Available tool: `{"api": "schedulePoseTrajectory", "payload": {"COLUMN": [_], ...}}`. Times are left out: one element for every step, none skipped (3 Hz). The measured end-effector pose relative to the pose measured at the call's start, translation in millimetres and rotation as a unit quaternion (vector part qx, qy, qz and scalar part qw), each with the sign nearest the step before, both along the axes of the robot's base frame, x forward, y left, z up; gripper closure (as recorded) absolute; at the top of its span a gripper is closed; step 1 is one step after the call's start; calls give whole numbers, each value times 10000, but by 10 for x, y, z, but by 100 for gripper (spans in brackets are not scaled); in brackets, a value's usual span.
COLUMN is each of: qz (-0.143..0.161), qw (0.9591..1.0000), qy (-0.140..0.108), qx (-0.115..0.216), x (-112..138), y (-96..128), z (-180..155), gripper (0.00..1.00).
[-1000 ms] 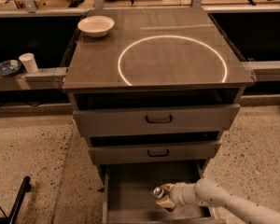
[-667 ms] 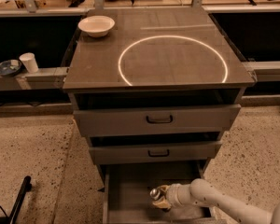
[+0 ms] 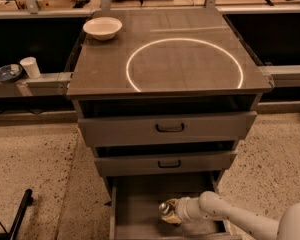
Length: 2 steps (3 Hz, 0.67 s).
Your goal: Place redbull can into bottom drawer
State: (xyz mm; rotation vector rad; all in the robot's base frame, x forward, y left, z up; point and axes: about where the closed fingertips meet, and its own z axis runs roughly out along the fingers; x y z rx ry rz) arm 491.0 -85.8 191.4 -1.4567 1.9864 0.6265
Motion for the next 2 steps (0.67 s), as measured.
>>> {"api": "schedulePoseTrajectory", "payload": {"qz": [0, 0], "qw": [10000, 10000], "qy": [0, 0], "qx": [0, 0], "x": [0, -1], "y": [1, 1], "z": [0, 0], "gripper": [4, 0]}}
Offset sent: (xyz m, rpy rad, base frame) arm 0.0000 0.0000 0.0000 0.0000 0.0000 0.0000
